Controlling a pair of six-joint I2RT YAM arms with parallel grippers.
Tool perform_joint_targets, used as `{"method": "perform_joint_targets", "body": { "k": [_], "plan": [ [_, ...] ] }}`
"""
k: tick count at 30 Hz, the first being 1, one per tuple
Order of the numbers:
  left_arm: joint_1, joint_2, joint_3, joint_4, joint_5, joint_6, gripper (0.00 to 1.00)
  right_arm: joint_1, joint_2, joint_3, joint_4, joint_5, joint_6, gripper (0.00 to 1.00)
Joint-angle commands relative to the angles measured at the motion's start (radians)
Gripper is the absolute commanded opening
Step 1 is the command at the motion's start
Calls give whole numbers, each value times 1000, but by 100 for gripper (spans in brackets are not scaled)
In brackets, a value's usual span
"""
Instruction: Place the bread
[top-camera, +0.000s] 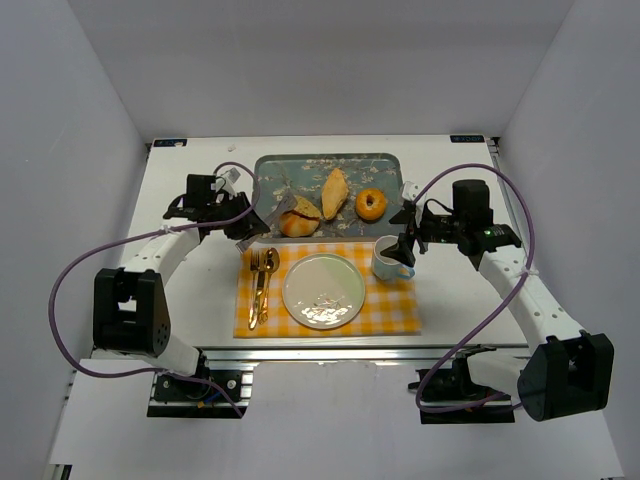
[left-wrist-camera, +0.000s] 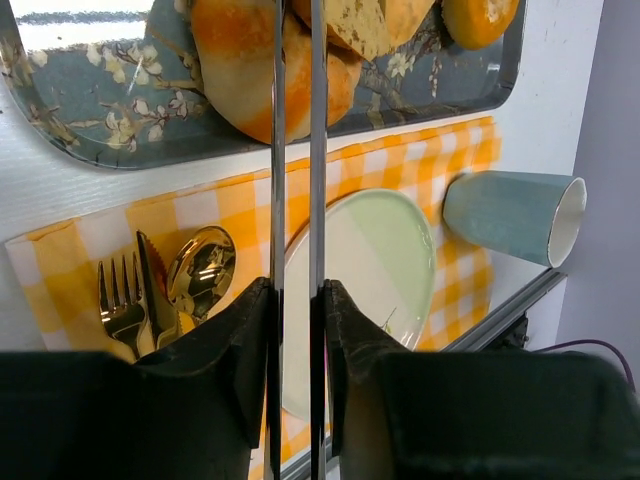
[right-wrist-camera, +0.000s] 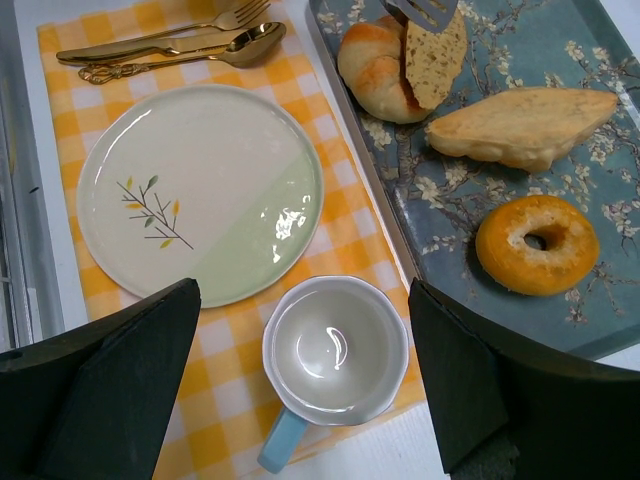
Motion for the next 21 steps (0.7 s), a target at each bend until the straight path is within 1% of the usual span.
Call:
{"method": "perform_joint_targets", "body": {
  "k": [1,3,7,9,10,14,16,18,21],
  "plan": [
    [-5,-35,40,36,30,1,26,-4,-25,-14,27,-14,7,89],
    [-5,-52,43,36,29,-1,22,-6,-23,-12,27,-14,5,89],
    [-5,-148,39,33,43,4,20,-7,-26,-9,21,-16,1,89],
    [-5,-188,22,0,55,15,20,-6,-28,-9,21,-16,-1,90],
    [-5,-233,11,-19,69,18,20,-6,-29,-8,21,-17,-1,89],
    [-15,-349,-89,-117,118,27,20,-7,-31,-14,21,-19,1,89],
    [-47,-388,-153,-150,132,30,20,-7,-29,-15,21,-22,-2,89],
    [-106,-440,-203,-186,121,12,20,-7,-26,-15,24,-24,-4,89],
    [-206,-481,-257,-201,66,-34,21,-7,-23,-11,32,-28,-3,89]
  ]
}}
